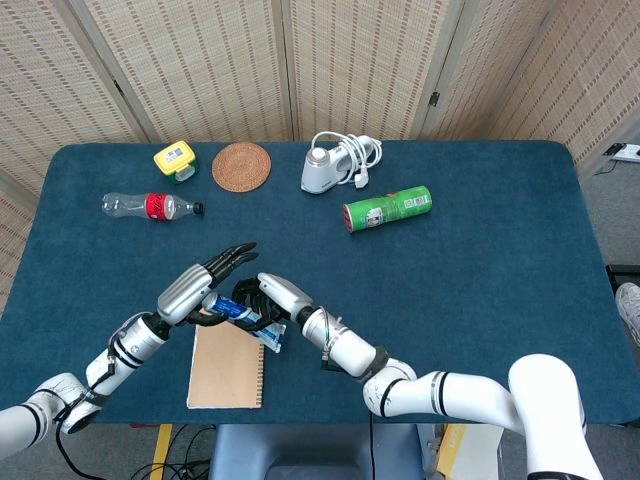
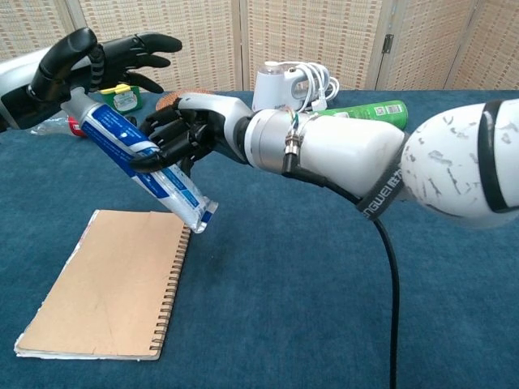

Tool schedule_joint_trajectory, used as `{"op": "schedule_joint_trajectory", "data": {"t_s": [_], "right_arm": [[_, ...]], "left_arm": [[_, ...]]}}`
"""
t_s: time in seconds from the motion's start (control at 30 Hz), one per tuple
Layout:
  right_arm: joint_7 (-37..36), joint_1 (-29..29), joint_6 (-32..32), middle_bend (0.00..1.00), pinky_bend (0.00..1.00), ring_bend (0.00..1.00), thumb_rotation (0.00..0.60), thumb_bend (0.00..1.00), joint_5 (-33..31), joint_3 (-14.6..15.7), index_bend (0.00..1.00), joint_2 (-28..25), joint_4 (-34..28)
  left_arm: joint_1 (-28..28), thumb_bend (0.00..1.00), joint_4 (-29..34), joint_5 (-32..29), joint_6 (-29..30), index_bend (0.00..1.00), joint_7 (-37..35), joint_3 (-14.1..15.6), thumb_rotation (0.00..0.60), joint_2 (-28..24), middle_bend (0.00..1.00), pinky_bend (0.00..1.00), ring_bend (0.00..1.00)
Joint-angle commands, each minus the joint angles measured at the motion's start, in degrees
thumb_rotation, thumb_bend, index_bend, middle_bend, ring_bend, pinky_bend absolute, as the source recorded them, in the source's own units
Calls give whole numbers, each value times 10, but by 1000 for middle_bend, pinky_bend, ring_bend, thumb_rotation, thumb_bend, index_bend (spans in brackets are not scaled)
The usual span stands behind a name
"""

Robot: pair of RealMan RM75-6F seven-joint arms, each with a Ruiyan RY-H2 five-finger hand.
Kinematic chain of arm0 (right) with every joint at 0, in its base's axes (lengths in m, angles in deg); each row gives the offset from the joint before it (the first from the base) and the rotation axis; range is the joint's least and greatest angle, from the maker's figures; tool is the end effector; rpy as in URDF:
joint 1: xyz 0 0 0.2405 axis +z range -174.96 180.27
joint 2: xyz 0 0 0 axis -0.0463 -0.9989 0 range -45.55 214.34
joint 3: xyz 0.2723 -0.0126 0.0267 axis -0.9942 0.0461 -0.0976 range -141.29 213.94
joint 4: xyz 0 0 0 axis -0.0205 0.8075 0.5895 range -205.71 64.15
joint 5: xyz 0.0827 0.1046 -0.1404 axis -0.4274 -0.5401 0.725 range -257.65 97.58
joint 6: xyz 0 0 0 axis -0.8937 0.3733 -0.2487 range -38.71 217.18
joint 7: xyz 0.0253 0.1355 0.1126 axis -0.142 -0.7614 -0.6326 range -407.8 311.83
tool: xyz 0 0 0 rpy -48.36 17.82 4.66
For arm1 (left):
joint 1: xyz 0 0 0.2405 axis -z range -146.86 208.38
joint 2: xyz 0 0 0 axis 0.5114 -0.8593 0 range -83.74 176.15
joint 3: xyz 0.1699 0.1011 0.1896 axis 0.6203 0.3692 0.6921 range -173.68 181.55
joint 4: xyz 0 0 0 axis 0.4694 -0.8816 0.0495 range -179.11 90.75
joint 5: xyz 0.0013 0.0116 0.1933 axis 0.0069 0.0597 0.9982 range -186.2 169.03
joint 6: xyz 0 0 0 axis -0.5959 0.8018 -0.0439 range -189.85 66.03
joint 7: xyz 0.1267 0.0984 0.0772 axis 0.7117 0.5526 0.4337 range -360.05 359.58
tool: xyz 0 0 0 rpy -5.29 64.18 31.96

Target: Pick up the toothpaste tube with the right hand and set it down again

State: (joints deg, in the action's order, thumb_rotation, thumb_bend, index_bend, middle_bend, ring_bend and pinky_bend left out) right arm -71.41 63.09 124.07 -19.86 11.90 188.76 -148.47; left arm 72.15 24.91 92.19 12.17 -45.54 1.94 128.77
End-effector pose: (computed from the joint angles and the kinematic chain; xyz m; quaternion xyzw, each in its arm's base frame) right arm 0.0275 -0.3834 -0.1056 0.6072 -0.6444 0.4624 0.0476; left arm -0.1518 0.3689 0.0533 -0.6882 -0.4163 -0.5726 0.1588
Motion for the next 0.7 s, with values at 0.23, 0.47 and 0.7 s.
{"op": "schedule_joint_trajectory", "data": {"t_s": [0.23, 0.47, 0.7], "right_arm": [[0, 0, 2, 671, 619, 644, 600, 468, -3, -2, 763, 0, -2], [3, -1, -1, 671, 619, 644, 600, 467, 0, 3, 763, -6, -6], [12, -10, -1, 671, 619, 644, 600, 467, 2, 12, 763, -25, -15]], "left_arm": [[7, 58, 1, -1, -5, 0, 19, 9, 0, -1, 0, 181, 0], [8, 57, 8, -16, -6, 0, 16, 8, 0, -4, 0, 181, 0], [-4, 57, 16, -51, 6, 0, -13, -8, 0, -10, 0, 180, 0]]}}
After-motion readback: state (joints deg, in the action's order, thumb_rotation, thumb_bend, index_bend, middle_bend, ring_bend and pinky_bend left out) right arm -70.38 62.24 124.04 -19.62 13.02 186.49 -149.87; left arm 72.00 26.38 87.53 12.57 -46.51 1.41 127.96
